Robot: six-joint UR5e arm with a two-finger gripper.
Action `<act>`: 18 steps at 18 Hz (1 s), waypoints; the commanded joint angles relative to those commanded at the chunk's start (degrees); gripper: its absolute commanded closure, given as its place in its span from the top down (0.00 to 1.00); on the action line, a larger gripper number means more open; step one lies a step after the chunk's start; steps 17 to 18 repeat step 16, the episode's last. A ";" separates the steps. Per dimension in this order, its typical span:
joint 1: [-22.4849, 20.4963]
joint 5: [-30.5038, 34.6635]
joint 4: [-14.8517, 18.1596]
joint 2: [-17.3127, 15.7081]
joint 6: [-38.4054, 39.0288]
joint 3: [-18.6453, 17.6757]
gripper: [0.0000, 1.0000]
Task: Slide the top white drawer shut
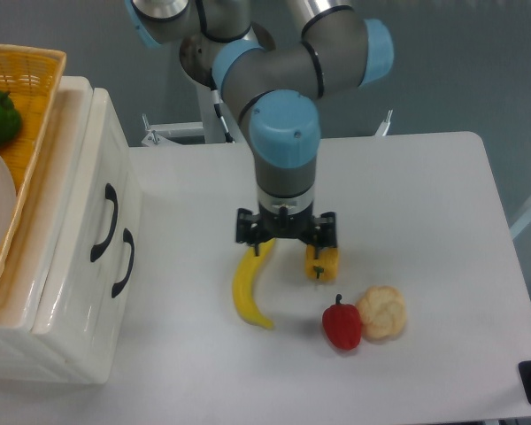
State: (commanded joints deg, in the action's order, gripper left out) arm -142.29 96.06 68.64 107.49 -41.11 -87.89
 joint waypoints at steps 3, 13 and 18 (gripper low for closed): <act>-2.81 0.00 0.09 0.00 -5.99 0.18 1.00; -15.55 -0.61 0.44 -2.90 -23.39 -0.17 1.00; -17.15 -0.70 0.79 -3.95 -27.09 -0.35 1.00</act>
